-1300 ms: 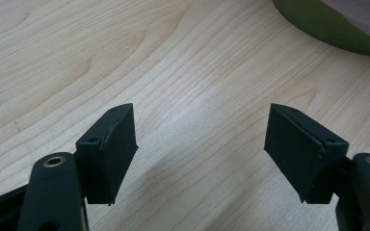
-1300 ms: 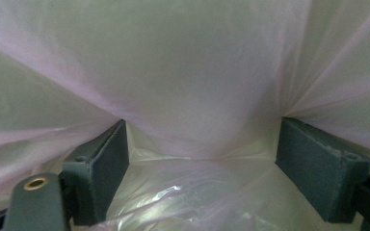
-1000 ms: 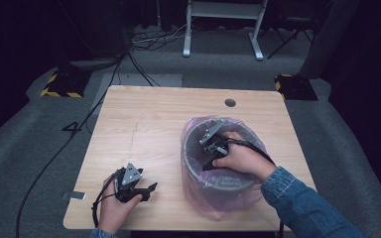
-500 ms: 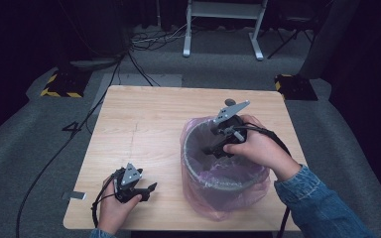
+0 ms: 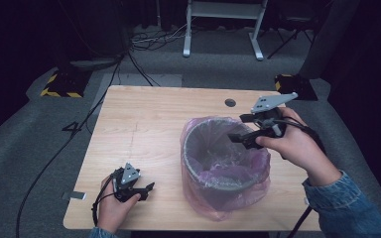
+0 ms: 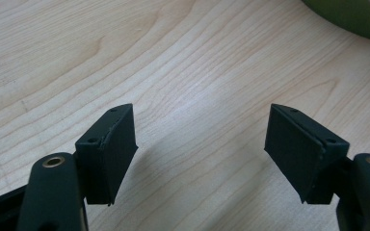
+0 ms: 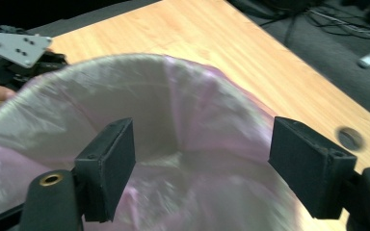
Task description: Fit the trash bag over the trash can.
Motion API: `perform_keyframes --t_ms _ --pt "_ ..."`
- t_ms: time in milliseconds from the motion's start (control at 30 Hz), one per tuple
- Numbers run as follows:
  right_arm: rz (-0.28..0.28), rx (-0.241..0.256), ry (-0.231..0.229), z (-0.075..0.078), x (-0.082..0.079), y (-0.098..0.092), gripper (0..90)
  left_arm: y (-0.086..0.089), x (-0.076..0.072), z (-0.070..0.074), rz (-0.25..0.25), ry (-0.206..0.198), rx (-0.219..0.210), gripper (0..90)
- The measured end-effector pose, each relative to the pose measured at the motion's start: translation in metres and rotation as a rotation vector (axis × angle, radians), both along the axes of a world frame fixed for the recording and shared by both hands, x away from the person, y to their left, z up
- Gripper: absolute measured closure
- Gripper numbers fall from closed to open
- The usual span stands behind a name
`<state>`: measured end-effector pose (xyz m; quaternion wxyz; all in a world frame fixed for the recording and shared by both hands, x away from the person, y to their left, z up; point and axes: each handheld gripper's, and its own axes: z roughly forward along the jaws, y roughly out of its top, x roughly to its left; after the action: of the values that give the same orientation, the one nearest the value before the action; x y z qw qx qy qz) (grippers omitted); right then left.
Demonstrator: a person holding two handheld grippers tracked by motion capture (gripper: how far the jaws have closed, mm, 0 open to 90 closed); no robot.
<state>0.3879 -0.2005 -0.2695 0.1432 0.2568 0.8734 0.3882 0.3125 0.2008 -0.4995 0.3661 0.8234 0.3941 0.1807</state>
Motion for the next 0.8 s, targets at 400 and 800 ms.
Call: perform_keyframes --t_ms 400,800 --pt "-0.115 -0.044 -0.016 -0.008 -0.009 -0.073 24.2 0.005 0.001 -0.003 0.009 0.014 0.028 25.3" --pt "-0.237 0.016 -0.015 -0.052 -0.019 -0.13 20.3 0.014 -0.001 -0.005 0.024 0.038 0.007 22.1"
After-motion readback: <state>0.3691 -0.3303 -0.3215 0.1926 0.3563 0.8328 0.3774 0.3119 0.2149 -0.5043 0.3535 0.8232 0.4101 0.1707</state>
